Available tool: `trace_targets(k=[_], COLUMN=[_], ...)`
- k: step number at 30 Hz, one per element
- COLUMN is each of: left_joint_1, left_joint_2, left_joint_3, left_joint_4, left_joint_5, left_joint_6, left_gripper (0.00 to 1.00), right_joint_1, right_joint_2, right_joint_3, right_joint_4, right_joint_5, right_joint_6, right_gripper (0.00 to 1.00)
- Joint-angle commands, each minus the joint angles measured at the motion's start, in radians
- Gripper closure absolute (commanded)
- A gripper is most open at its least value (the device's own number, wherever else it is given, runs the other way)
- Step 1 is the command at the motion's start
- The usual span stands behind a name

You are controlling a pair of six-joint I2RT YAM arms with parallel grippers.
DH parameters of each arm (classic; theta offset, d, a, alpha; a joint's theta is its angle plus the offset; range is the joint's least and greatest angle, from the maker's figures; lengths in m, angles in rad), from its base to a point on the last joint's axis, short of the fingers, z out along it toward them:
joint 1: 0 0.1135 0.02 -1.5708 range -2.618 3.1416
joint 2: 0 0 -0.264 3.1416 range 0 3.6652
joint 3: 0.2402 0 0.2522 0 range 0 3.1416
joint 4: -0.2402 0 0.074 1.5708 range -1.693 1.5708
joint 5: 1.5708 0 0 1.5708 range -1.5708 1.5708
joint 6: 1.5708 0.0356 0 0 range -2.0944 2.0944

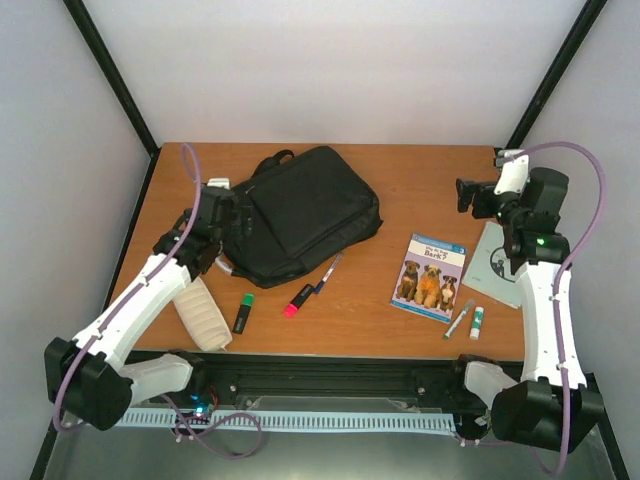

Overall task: Pack the student bag
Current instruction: Adjust the stationery at the center of the board.

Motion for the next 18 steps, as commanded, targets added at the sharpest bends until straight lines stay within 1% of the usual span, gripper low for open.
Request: trace_targets(k=[1,3,4,7,12,15,18], left_joint_1=[0.046,0.066,0.077,0.107,0.140,0.125,0.070], left_joint_2=[-0.066,-0.078,-0.082,-0.082,-0.077,-0.063,-0.031], left_joint_3=[-0.045,-0.061,-0.065,-0.071,-0.075,-0.060,-0.030], left_joint_4=[0.054,0.053,0.052,0.050,0.075,0.075,0.064], left_joint_5=[0.040,0.084,0.108,0.206,0.370,0.443,0.486], left_joint_6=[-0.022,-0.016,-0.012,-0.011,-0.030,-0.026,-0.019], left_gripper=[0.01,0.04,0.07,0.20,0.38,0.45,0.49], right_joint_1=[0.041,0.060,0.070,0.097,0.136,0.153,0.166], right_joint_2=[0.016,0.023,0.026,0.038,0.049,0.054,0.060], right_joint_3=[-0.039,-0.056,-0.065,-0.092,-0.150,-0.181,-0.211], right_joint_4=[0.028,0.029,0.025,0.015,0.013,0.015,0.021], right_joint_5=[0.041,0.034,0.027,-0.003,-0.066,-0.101,-0.131], right_joint_6=[0.008,-0.009,-0.020,-0.045,-0.097,-0.122,-0.139], right_gripper=[0.00,0.00,0.00,0.01,0.08,0.11,0.14])
